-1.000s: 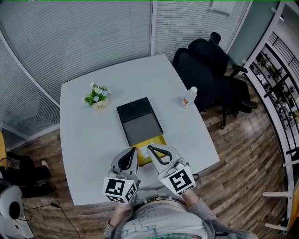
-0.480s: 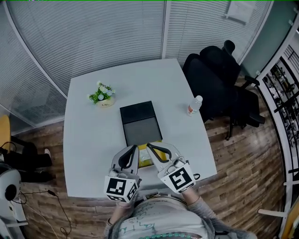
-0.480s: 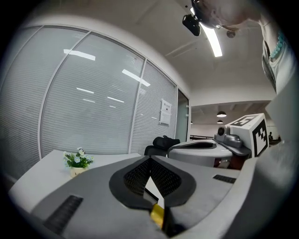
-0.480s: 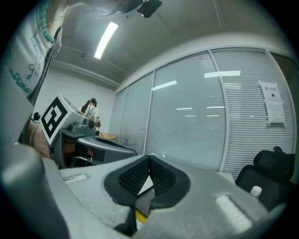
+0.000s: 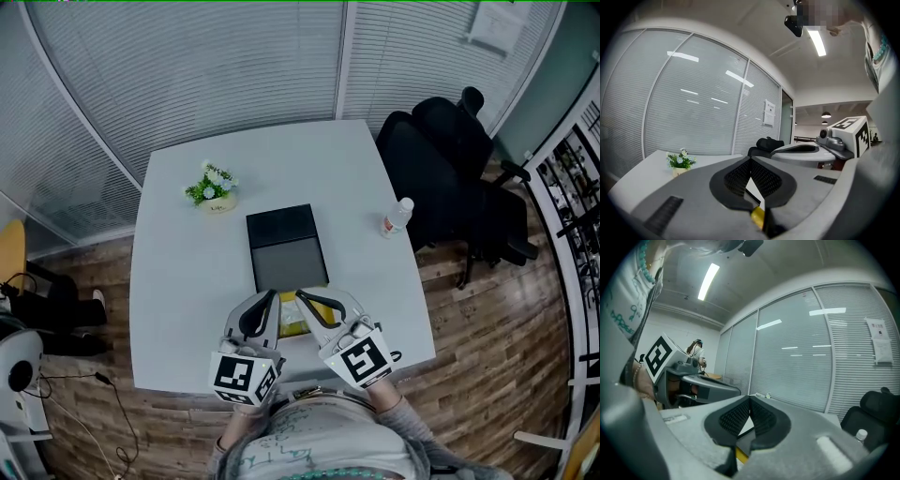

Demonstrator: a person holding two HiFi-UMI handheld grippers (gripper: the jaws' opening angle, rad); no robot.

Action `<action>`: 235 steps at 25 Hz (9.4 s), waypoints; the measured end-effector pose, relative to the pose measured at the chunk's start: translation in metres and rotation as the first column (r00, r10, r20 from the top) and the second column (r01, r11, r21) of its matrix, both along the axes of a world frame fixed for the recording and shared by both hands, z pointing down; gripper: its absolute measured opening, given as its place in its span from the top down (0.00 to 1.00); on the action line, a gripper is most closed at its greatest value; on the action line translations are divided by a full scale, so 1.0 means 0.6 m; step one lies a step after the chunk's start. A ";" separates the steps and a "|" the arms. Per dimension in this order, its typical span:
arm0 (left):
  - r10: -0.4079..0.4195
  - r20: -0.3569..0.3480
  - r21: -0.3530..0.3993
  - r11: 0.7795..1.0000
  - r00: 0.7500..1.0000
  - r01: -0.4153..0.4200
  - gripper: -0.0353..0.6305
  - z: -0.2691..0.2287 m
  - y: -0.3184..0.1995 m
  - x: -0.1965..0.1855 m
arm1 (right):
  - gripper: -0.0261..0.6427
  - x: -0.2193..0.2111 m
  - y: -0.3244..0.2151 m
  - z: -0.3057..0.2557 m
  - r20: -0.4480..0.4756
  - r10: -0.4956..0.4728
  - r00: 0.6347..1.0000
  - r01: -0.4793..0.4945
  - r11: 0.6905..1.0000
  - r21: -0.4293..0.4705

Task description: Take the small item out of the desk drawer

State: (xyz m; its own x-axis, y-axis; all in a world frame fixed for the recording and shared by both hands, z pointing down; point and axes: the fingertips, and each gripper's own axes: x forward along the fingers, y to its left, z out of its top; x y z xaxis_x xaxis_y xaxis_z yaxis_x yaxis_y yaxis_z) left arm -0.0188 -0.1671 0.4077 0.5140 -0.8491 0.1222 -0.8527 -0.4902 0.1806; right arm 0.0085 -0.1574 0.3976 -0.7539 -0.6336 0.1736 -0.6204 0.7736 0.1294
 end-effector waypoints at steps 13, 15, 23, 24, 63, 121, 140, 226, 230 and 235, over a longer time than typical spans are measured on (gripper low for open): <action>0.017 0.015 -0.027 0.999 1.000 -0.017 0.95 0.013 0.008 -0.002 | 0.96 -0.011 0.003 0.013 -0.043 -0.020 0.999 0.021 1.000 0.006; 0.020 0.017 -0.032 0.999 1.000 -0.019 0.95 0.014 0.010 -0.002 | 0.96 -0.011 0.002 0.020 -0.072 -0.028 0.997 0.029 1.000 0.010; 0.005 0.013 -0.055 0.998 1.000 -0.005 0.95 0.023 0.027 -0.021 | 0.96 -0.006 0.002 0.069 -0.217 -0.048 0.975 0.058 0.998 0.040; 0.002 0.012 -0.058 0.998 1.000 -0.001 0.95 0.025 0.029 -0.024 | 0.96 -0.005 0.003 0.076 -0.230 -0.052 0.972 0.062 0.997 0.037; -0.100 -0.014 -0.180 0.979 0.995 0.096 0.95 0.102 0.066 -0.123 | 0.96 -0.030 0.006 0.418 -0.578 -0.420 0.700 0.239 0.900 -0.364; -0.119 -0.030 -0.183 0.977 0.992 0.112 0.95 0.090 0.118 -0.140 | 0.95 -0.053 0.025 0.538 -0.645 -0.587 0.490 0.233 0.801 -0.552; -0.060 -0.029 -0.189 0.981 0.998 0.054 0.95 0.087 0.120 -0.108 | 0.95 -0.043 0.026 0.392 -0.607 -0.566 0.559 0.282 0.817 -0.503; 0.058 -0.040 -0.197 0.978 0.998 -0.065 0.95 0.093 0.105 0.037 | 0.95 0.206 0.003 0.212 -0.663 -0.395 0.636 0.174 0.910 -0.375; 0.062 -0.029 -0.195 0.978 0.998 -0.067 0.95 0.091 0.102 0.044 | 0.95 0.222 0.001 0.209 -0.664 -0.387 0.640 0.164 0.913 -0.374; 0.069 -0.029 -0.204 0.976 0.997 -0.073 0.95 0.091 0.101 0.053 | 0.95 0.241 -0.004 0.207 -0.666 -0.375 0.645 0.145 0.915 -0.375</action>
